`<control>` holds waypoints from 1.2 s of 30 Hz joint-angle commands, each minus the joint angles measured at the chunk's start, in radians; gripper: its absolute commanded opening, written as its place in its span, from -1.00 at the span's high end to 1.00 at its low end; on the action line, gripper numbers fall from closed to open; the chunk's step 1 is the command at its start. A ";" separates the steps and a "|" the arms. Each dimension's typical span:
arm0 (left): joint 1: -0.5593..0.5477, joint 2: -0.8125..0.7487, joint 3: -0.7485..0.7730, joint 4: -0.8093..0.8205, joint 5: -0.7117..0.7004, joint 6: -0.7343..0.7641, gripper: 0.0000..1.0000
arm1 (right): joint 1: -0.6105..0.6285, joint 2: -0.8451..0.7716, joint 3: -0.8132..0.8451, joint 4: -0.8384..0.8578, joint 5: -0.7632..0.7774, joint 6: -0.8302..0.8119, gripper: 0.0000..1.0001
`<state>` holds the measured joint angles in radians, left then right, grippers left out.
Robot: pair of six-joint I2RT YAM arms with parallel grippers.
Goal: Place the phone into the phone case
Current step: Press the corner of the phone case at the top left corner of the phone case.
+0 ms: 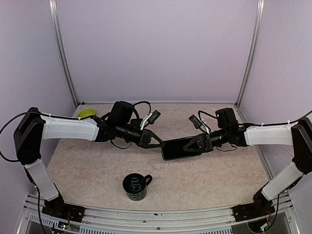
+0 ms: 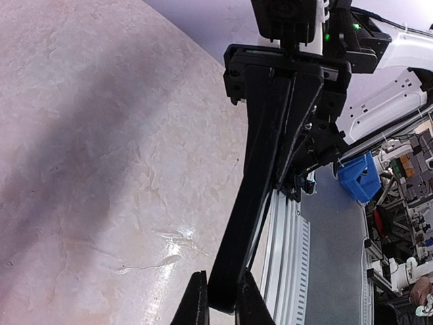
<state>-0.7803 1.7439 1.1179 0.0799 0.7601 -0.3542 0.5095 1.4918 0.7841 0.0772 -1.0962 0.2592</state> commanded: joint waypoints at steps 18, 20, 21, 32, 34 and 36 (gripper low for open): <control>0.067 -0.032 -0.148 0.305 0.129 -0.258 0.41 | 0.004 -0.016 0.018 0.048 -0.006 -0.017 1.00; 0.057 -0.029 -0.146 0.305 0.127 -0.252 0.35 | 0.004 -0.028 0.022 0.067 -0.016 0.005 1.00; 0.053 -0.029 -0.144 0.302 0.124 -0.249 0.32 | 0.005 -0.034 0.024 0.076 -0.021 0.015 1.00; 0.005 -0.012 -0.100 0.244 0.099 -0.198 0.20 | 0.004 -0.109 0.049 0.119 0.076 0.083 1.00; 0.000 -0.004 -0.096 0.245 0.093 -0.199 0.20 | 0.004 -0.113 0.046 0.140 0.079 0.101 1.00; -0.003 0.004 -0.094 0.259 0.086 -0.206 0.21 | 0.004 -0.111 0.044 0.151 0.076 0.112 1.00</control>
<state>-0.7723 1.7405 0.9932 0.3302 0.8627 -0.5751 0.5205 1.4143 0.7925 0.1375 -1.0248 0.3294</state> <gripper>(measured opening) 0.398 0.102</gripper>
